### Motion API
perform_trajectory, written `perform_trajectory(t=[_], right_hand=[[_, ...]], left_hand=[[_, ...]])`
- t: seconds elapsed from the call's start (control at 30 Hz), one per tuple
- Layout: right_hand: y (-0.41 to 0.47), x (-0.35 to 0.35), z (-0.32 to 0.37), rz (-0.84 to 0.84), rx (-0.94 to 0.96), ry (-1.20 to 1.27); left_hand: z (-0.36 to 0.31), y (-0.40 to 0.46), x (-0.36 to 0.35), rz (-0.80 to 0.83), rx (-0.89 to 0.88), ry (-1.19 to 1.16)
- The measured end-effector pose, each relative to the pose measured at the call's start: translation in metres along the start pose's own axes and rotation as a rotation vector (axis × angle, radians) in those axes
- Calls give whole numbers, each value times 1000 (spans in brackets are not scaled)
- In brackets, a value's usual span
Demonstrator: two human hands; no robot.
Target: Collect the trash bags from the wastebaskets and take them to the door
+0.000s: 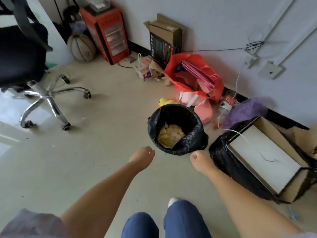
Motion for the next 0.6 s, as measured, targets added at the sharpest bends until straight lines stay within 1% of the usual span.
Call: perform_trajectory(t=[0.13,0.23,0.3,0.43,0.5,0.6], right_hand=[[67,-55,-20,30,-91,115],[110,-86,-27,24,-132,271],[127,-103,-30,25,-173,450],[155,-125,-25,83,-210,859],[161,-128,-22,81,-191,984],[163,-126,-18,105,-184,1079]], left_hand=[[42,65,-49,-57,1,-79],[72,106,-78,-104,15,-138],[84,122,-94,-137,27,-274],[92,147,-110,-207,72,-738],[91,155,-112,-231,73,-897],[87,160,-111,-281,87,-1050]])
Point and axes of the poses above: each hand's wrist, its own y-axis towards the middle knuckle, its own x-axis out of the back of the hand, z = x × y, the point moved 1 cm from there along y, towards the middle knuckle, and after that the axes turned 14 degrees about -x, right-handed, at the moved point
